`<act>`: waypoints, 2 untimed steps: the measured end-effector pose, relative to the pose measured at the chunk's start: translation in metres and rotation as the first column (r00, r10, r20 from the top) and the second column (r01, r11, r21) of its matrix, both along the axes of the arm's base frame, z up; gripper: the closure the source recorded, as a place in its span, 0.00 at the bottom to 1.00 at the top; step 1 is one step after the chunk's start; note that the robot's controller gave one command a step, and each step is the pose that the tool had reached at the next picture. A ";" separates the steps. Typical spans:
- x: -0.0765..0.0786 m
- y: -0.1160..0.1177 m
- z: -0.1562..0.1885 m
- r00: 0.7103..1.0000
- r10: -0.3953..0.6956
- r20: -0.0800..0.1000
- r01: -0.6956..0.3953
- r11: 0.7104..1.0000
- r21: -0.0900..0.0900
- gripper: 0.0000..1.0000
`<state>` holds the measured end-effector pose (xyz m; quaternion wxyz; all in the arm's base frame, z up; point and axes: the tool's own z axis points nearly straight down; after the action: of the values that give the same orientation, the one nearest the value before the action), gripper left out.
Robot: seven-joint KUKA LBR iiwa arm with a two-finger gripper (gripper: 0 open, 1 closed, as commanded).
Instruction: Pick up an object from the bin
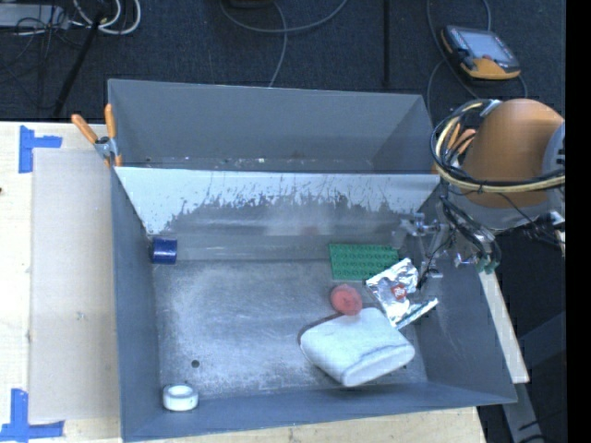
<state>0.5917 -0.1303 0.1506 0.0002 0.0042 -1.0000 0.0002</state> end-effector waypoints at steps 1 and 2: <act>-0.001 -0.015 -0.083 0.986 -0.167 -0.002 0.167 0.986 0.002 0.00; 0.003 -0.016 -0.076 0.987 -0.163 0.010 0.163 0.987 0.000 1.00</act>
Offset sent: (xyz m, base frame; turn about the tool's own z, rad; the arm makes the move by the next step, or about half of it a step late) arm -0.0003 -0.0164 -0.0806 0.1683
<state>0.5952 -0.1459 0.0742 -0.0050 -0.0774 -0.9970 0.0007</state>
